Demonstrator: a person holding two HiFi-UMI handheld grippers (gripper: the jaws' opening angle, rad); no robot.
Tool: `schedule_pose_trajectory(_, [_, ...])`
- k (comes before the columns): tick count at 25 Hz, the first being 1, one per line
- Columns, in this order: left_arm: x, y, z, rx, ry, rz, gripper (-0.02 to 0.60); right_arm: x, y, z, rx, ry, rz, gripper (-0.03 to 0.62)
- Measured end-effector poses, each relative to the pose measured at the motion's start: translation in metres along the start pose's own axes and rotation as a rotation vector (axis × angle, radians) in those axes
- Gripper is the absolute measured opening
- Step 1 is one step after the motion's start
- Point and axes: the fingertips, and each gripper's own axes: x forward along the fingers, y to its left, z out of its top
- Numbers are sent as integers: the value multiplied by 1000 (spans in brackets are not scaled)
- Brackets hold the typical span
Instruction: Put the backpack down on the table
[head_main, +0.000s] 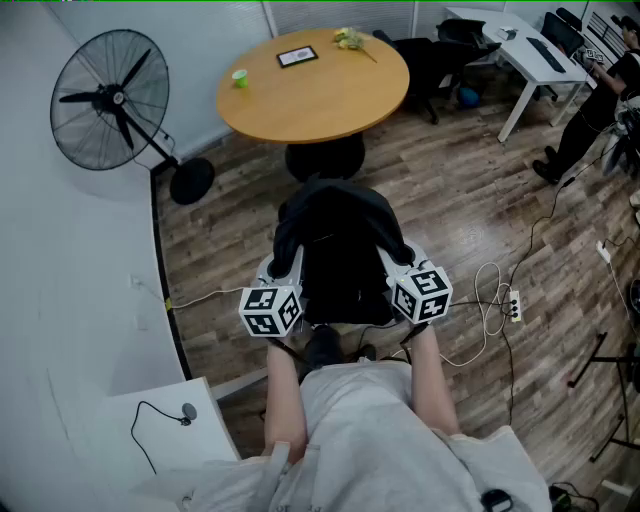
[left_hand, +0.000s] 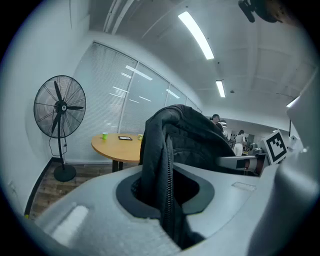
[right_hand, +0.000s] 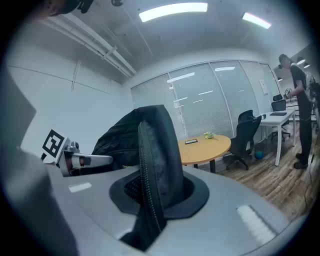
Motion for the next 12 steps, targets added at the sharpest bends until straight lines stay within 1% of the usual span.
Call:
schedule_pose_trajectory(7, [0,6,5,3,-1,-27,51,9,2,3,-6,-5,-13,54])
schedule_pose_trajectory(12, [14,33,19,5,18,-40,51,36,7,11,15,1,-17,55])
